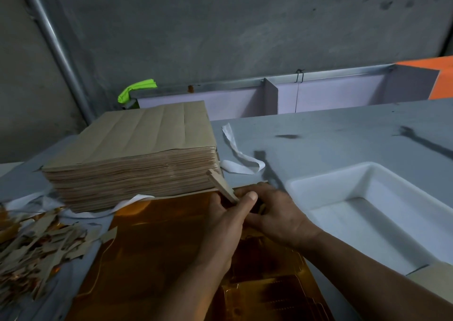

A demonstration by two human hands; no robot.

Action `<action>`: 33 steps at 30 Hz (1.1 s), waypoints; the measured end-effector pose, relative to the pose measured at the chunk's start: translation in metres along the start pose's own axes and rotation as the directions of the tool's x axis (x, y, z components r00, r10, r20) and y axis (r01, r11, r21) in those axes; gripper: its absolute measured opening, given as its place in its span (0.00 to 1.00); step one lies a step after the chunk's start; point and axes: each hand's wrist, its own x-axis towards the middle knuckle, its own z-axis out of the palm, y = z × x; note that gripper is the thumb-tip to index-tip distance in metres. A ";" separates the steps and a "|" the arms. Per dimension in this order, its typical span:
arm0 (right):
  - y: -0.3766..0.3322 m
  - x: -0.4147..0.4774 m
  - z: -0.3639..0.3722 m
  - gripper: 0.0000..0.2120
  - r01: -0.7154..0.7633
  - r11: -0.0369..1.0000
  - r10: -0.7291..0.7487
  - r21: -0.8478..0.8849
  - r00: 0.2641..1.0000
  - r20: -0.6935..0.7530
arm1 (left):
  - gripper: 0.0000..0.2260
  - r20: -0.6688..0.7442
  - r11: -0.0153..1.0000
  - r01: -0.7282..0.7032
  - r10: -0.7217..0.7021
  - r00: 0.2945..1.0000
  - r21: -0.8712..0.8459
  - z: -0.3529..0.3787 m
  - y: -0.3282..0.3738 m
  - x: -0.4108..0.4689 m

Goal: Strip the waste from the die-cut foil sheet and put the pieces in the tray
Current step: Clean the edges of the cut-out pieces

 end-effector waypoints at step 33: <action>0.001 0.003 -0.005 0.06 -0.364 0.925 0.358 0.107 0.931 0.065 | 0.12 0.034 0.984 0.176 -0.175 0.984 -0.007 -0.033 -0.022 0.014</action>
